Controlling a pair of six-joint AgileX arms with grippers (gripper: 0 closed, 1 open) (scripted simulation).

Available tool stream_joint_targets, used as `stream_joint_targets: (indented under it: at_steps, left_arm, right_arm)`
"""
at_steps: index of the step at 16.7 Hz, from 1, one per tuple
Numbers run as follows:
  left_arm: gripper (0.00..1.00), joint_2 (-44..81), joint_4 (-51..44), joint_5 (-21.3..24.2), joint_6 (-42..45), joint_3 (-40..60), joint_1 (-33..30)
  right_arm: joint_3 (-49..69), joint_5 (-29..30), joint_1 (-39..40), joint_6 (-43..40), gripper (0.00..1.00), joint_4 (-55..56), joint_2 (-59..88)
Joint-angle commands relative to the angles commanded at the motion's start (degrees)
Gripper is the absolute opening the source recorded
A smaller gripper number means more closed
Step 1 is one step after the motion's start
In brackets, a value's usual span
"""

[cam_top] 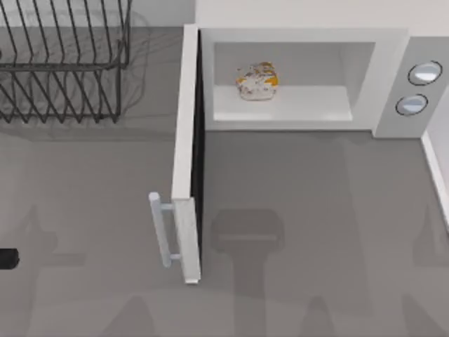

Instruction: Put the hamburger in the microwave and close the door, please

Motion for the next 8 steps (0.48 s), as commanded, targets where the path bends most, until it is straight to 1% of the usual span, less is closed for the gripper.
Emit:
stream_joint_targets:
  at_steps: [5, 8]
  left_arm:
    - [0.0, 0.3, 1.2, 9.8, 0.0, -0.9, 9.8]
    - [0.0, 0.4, 1.7, 13.5, 0.0, -1.2, 13.5]
  right_arm:
    - [0.0, 0.0, 0.0, 0.0, 1.0, 0.0, 0.0]
    - [0.0, 0.0, 0.0, 0.0, 1.0, 0.0, 0.0]
